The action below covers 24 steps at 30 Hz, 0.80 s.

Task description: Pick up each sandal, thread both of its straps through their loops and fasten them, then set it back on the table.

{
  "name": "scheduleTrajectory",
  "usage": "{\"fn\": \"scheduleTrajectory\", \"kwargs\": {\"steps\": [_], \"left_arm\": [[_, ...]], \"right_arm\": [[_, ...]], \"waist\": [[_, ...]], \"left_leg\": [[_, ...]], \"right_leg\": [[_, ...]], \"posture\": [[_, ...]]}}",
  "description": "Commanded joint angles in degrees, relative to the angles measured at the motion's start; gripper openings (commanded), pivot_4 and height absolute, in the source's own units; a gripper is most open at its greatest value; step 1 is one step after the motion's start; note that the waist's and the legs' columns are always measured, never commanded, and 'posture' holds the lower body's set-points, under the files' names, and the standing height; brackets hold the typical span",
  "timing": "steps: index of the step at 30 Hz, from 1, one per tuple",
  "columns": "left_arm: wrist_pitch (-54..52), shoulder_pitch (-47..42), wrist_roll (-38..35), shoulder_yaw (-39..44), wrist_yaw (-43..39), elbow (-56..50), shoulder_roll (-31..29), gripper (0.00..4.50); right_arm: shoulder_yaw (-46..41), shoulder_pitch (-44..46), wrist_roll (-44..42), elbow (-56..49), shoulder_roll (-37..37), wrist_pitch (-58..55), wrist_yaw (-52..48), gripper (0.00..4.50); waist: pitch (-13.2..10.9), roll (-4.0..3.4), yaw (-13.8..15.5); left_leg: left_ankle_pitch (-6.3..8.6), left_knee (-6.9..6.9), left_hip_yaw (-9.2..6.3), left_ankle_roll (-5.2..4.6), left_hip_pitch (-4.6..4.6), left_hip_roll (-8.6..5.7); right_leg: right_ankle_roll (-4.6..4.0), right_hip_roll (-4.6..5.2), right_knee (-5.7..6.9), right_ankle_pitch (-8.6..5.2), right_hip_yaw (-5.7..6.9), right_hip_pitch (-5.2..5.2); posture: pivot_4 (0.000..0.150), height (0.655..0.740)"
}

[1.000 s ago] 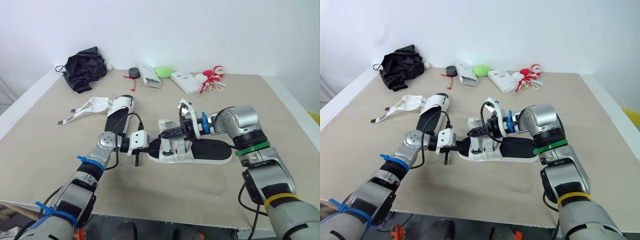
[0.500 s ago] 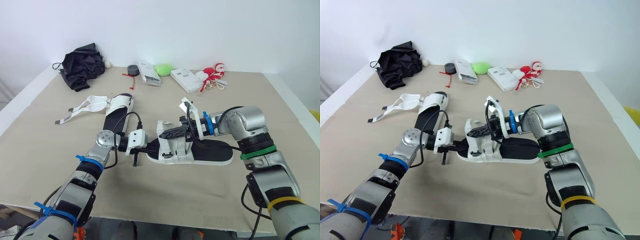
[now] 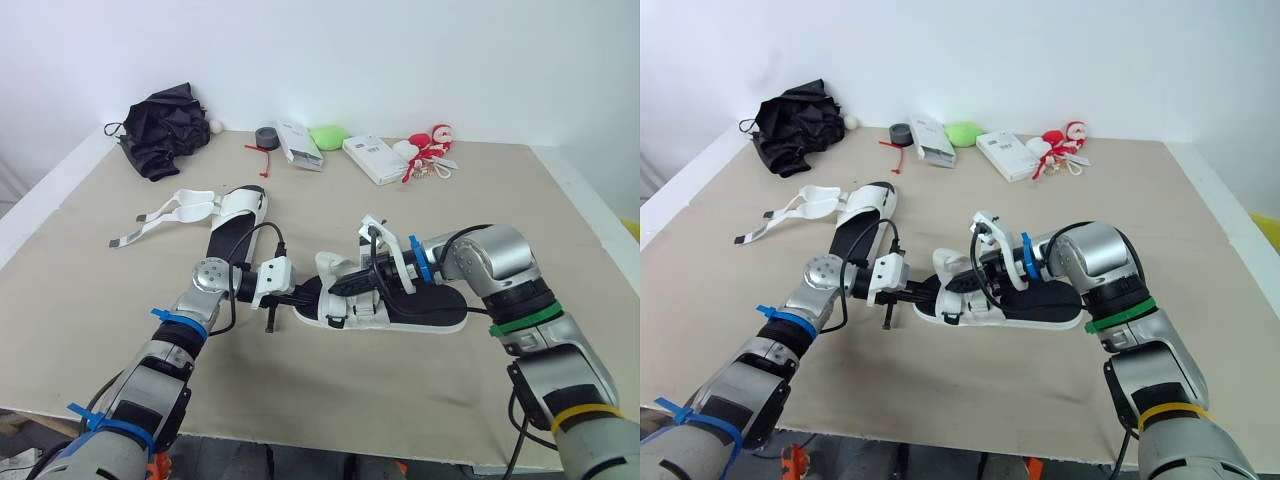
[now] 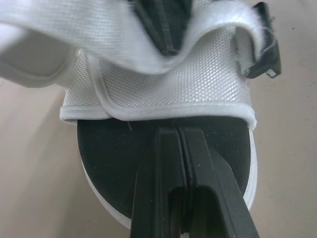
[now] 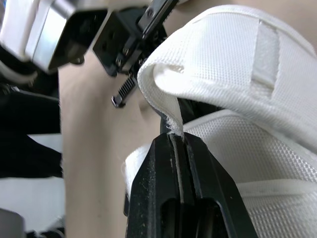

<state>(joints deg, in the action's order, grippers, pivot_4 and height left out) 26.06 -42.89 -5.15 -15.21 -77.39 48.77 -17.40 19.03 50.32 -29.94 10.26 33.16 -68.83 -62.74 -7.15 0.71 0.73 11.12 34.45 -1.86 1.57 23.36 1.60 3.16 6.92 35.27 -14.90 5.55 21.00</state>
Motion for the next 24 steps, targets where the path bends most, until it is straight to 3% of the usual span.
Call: {"fn": "scheduleTrajectory", "kwargs": {"steps": [1, 11, 24], "left_arm": [[-4.5, 5.2, 6.4, -4.6, -0.9, 5.9, -1.7, 0.0], [-4.7, 6.0, 6.6, -4.7, -0.5, 5.8, -1.6, 0.0], [-4.5, 6.2, 6.7, -4.9, -0.1, 5.9, -1.6, 0.0]], "right_arm": [[1.5, -1.6, 0.9, -2.2, 1.2, 2.5, -1.7, 0.03], [-3.5, -2.6, -3.1, -3.9, 1.6, 1.3, -3.4, 0.03], [-4.3, -3.1, -1.1, 0.5, -0.9, -1.0, 4.0, 0.03]], "waist": [[0.0, 0.02, 0.0], [0.0, 0.04, 0.0], [0.0, 0.05, 0.0]], "left_leg": [[0.0, 0.0, 0.0, 0.0, 0.0, 0.0], [0.01, 0.0, 0.0, 0.01, 0.0, -0.01], [0.01, 0.04, 0.0, 0.01, -0.04, -0.01]], "right_leg": [[0.0, 0.0, 0.0, 0.0, 0.0, 0.0], [0.01, 0.0, 0.0, -0.01, 0.0, -0.02], [0.01, 0.0, 0.0, -0.01, 0.0, -0.07]], "posture": [[0.15, 0.74], [0.15, 0.74], [0.15, 0.74]]}}
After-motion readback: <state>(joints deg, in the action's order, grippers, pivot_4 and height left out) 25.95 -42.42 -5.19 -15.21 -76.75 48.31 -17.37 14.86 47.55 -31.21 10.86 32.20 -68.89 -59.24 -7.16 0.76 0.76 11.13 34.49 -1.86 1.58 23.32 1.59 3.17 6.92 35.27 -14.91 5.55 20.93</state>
